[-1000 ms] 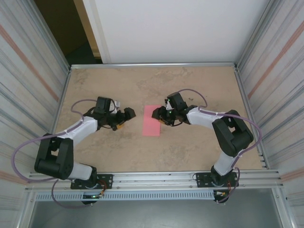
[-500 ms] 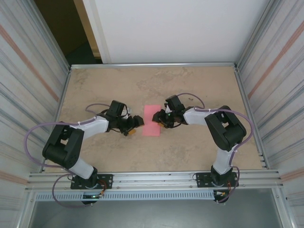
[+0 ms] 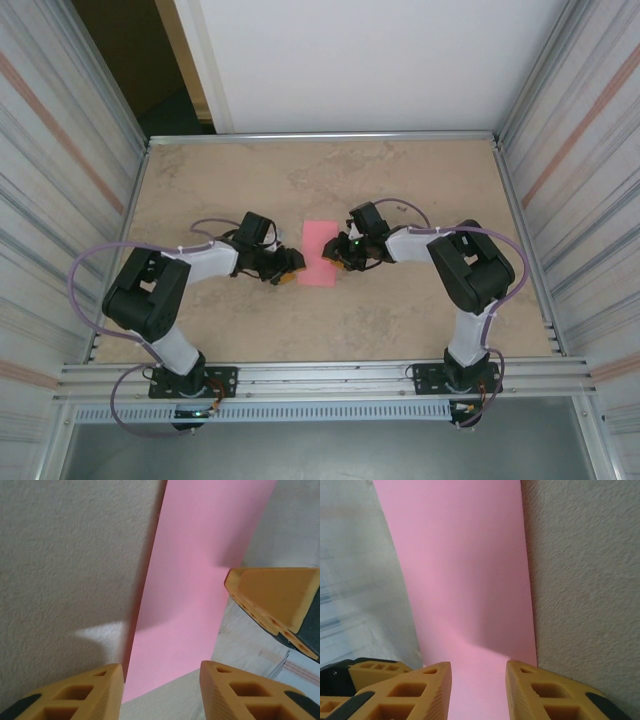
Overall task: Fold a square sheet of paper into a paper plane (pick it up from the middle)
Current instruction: Move the paper to the center of the table, then third fold the triangle at the center of the table.
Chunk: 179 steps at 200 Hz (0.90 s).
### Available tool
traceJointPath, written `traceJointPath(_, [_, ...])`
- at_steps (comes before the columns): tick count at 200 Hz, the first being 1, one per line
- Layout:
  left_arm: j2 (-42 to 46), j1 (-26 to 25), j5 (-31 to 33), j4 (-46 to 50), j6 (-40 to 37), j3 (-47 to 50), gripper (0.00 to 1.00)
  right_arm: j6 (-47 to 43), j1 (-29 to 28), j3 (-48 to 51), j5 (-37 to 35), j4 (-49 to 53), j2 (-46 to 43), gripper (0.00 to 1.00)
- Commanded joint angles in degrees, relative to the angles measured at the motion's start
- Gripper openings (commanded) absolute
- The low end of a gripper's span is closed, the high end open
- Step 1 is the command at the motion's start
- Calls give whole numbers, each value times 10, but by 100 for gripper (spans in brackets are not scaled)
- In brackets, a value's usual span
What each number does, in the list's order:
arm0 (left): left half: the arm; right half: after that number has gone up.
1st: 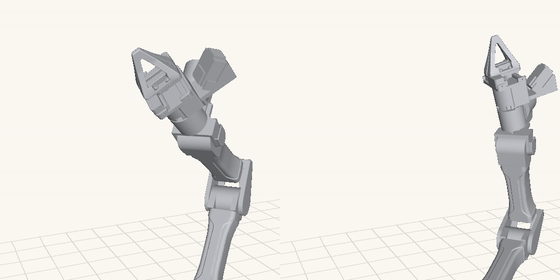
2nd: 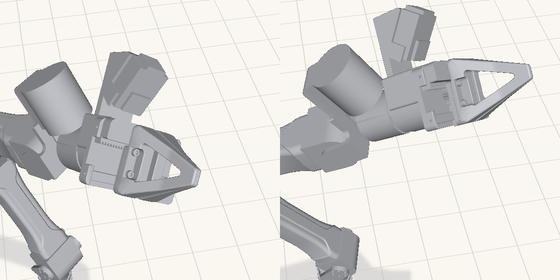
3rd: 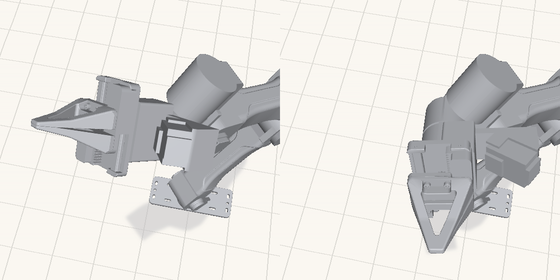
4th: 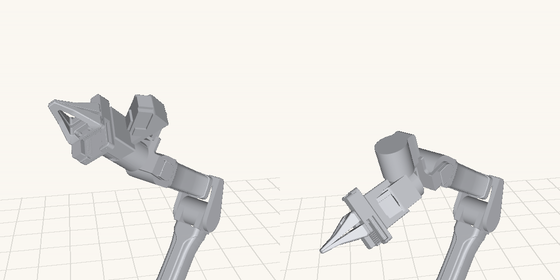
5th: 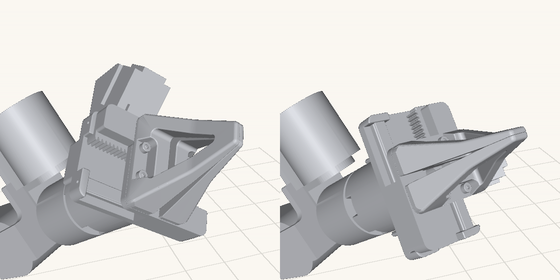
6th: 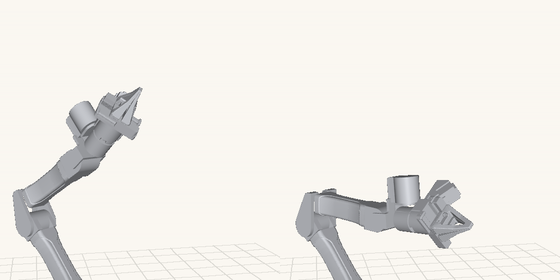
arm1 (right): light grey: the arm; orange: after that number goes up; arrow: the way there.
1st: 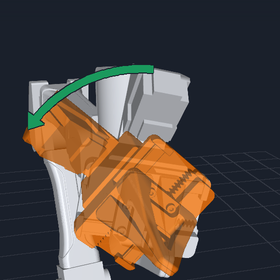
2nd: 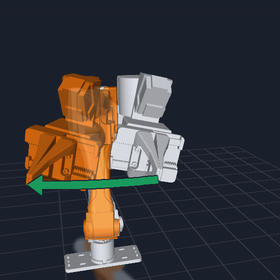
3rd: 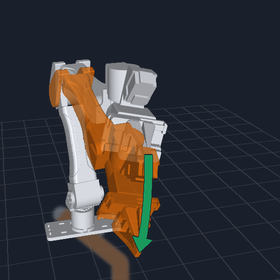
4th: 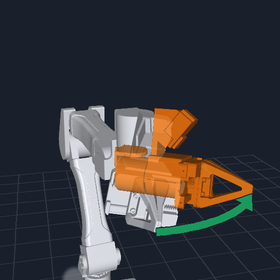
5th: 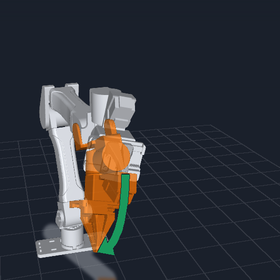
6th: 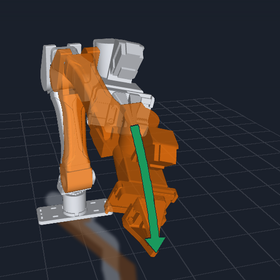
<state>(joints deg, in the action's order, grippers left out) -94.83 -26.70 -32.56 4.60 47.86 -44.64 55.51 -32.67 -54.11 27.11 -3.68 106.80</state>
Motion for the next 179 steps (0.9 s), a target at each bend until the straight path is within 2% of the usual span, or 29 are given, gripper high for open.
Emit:
traceJointPath(1, [-9, -3, -5, 8, -12, -11, 44, 0, 4, 22, -11, 29, 21, 33])
traceJointPath(31, [-15, -3, -9, 6, -12, -11, 43, -2, 5, 23, -8, 29, 21, 33])
traceJointPath(106, [-30, 1, -65, 1, -37, -39, 42, -2, 8, 22, -7, 30, 13, 33])
traceJointPath(179, [-58, 16, -75, -2, -45, -61, 41, -3, 9, 29, -9, 29, 4, 33])
